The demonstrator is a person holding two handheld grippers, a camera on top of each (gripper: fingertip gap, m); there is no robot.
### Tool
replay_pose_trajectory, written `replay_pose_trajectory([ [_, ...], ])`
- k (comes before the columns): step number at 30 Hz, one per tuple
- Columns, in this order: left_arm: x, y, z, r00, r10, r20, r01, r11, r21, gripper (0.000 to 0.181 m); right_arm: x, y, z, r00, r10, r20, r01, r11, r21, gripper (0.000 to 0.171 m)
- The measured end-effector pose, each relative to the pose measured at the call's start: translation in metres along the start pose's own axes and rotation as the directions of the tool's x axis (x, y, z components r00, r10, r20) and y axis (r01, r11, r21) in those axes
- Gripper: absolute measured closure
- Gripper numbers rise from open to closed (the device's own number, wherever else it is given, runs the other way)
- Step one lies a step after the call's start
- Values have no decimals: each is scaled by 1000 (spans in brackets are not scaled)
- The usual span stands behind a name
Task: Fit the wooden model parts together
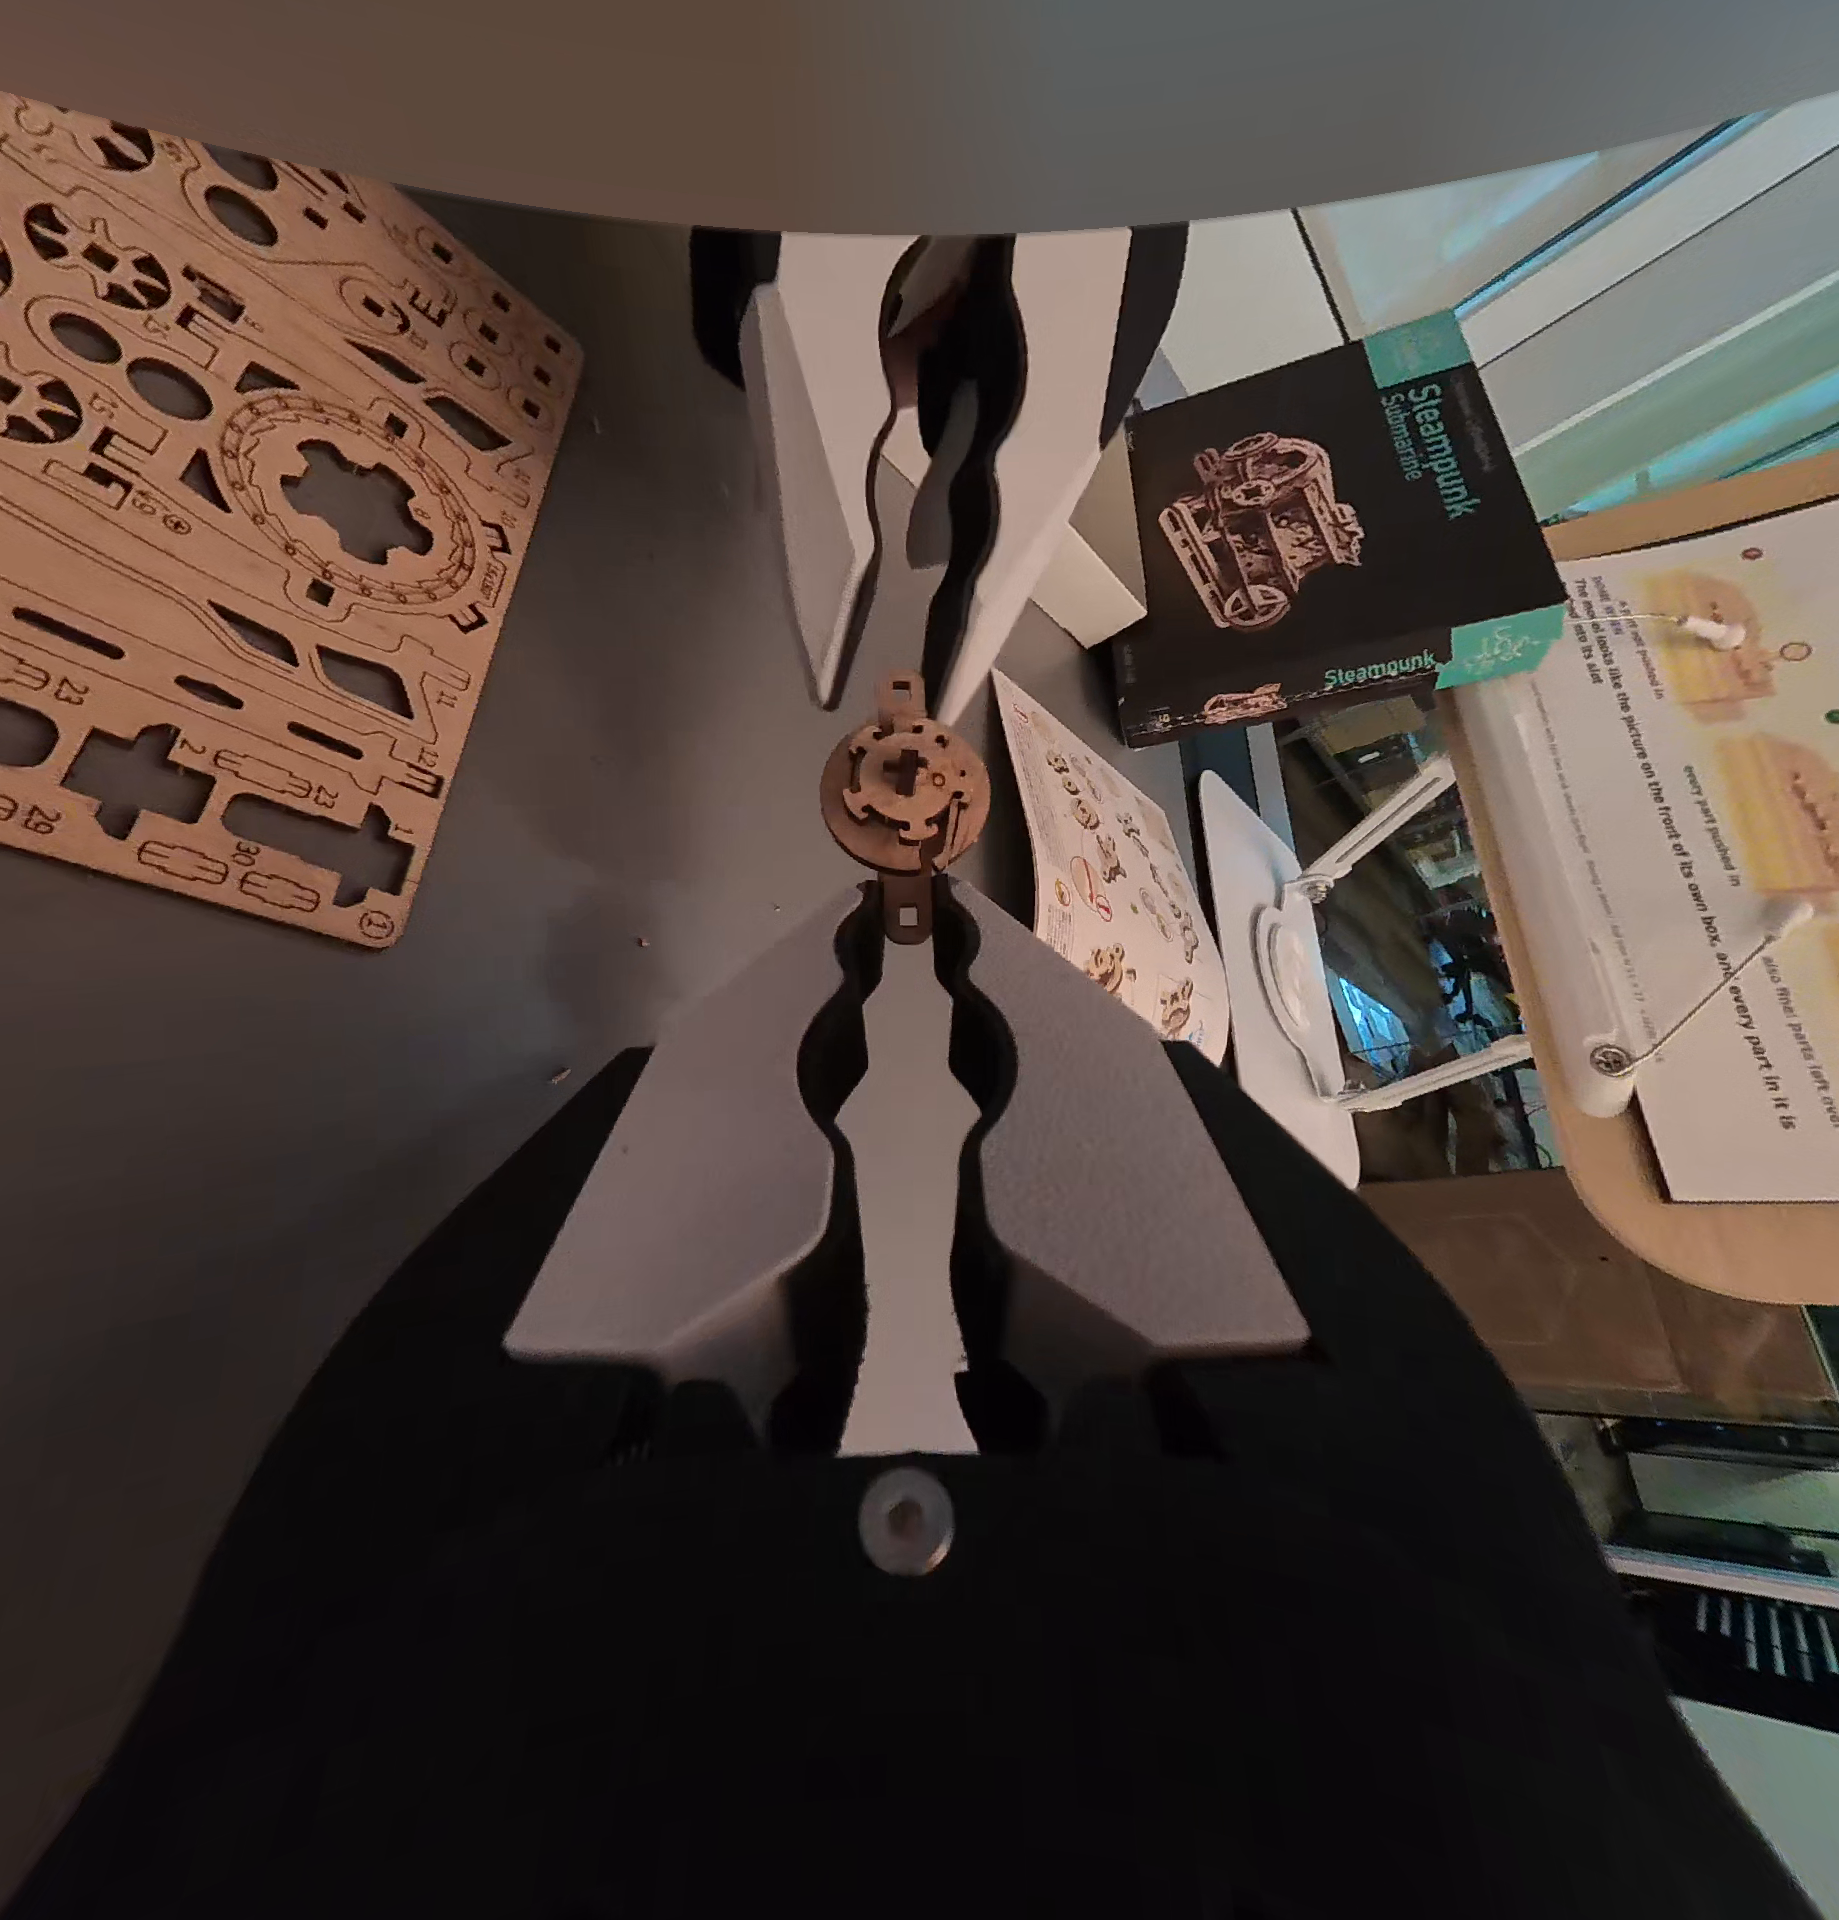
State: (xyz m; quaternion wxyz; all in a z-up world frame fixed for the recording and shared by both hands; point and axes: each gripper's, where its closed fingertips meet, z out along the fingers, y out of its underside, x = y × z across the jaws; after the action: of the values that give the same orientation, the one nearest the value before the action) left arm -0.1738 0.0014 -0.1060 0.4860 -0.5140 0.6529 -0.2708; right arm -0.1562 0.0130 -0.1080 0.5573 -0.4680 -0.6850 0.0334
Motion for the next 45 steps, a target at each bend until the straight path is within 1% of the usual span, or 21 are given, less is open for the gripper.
replay_pose_trajectory([
  [5, 4, -4, -1, 998, 65, 5, -65, 998, 16, 168, -1, -6, -1, 999, -31, -10, 31, 999, 20, 163],
  [11, 2, -1, -1, 996, 84, 25, -84, 996, -3, 173, -3, -6, -1, 1000, -1, 9, 1, 1000, 16, 163],
  [13, 1, 0, 0, 997, 71, 23, -71, 997, -8, 174, -3, -6, 0, 999, 36, 22, -36, 999, 17, 163],
  [17, 0, 0, 0, 1000, 26, 12, -26, 1000, -6, 174, -4, -5, 0, 982, 170, 80, -173, 984, 32, 163],
  [19, 0, 0, 0, 1000, 1, 5, -1, 1000, 0, 174, -4, -6, 0, 973, 210, 95, -215, 976, 42, 163],
  [23, -1, 0, -1, 999, -41, -14, 41, 999, 4, 173, -4, -6, 0, 967, 232, 107, -238, 970, 44, 163],
  [29, -1, 1, 0, 999, -47, -17, 47, 999, -2, 173, -4, -6, 0, 966, 237, 108, -242, 969, 43, 163],
  [32, -1, 0, 0, 997, -69, -26, 69, 998, 1, 174, -5, -6, 1, 949, 286, 134, -294, 955, 42, 163],
  [37, 0, 1, 0, 991, -122, -55, 122, 993, 2, 174, -7, -6, 1, 893, 402, 204, -418, 908, 39, 163],
  [45, 0, 4, 1, 987, -146, -64, 145, 989, -17, 173, -10, -3, 3, 863, 449, 230, -464, 886, 15, 163],
])
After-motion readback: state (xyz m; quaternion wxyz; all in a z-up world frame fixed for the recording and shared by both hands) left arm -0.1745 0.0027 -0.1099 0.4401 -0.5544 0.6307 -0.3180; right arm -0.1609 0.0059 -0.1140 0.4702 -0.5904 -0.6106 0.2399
